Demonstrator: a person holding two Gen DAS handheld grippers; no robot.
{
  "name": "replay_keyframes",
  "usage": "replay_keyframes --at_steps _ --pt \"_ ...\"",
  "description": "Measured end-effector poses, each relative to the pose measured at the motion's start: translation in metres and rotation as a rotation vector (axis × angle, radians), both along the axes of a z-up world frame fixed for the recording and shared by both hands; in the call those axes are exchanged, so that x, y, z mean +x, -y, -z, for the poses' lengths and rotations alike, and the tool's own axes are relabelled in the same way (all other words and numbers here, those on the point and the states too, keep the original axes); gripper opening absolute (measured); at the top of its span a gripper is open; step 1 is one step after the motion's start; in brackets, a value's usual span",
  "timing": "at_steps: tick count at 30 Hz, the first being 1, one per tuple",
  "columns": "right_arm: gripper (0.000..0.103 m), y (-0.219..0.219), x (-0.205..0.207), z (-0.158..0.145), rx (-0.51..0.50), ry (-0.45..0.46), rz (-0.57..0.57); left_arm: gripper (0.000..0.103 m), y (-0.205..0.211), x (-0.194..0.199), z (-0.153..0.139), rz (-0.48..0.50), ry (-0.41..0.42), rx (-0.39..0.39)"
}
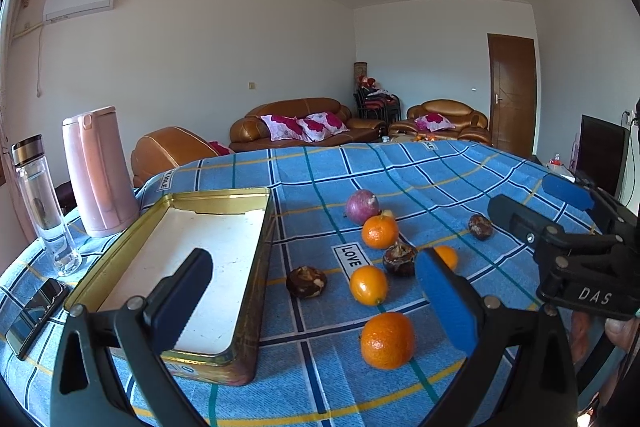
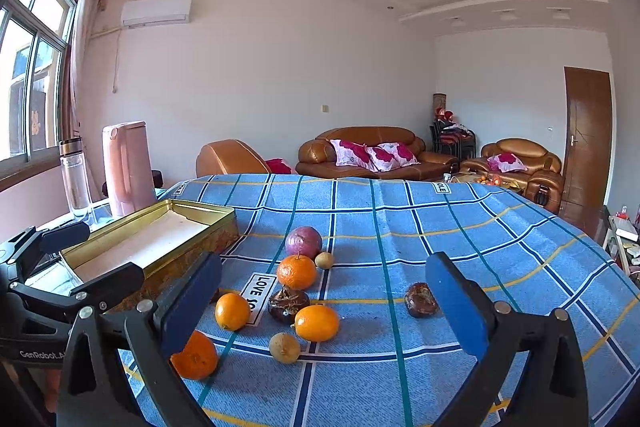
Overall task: Organize fruits
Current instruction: 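Move left tool to the large orange while right tool approaches small yellow-green fruit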
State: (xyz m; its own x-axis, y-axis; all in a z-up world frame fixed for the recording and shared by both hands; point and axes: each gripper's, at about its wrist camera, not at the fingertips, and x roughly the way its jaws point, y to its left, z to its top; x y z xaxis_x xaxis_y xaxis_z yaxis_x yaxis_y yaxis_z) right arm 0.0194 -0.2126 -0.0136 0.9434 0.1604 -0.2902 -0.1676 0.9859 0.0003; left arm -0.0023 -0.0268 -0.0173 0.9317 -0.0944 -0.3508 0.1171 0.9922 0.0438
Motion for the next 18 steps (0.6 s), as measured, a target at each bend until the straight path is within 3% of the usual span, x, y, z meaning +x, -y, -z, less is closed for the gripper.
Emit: replay_keyframes --at_steps 18 --pt "0.102 0.007 0.005 0.016 0.012 -0.043 -0.002 0.103 0.008 0.0 0.013 0.024 -0.03 0.004"
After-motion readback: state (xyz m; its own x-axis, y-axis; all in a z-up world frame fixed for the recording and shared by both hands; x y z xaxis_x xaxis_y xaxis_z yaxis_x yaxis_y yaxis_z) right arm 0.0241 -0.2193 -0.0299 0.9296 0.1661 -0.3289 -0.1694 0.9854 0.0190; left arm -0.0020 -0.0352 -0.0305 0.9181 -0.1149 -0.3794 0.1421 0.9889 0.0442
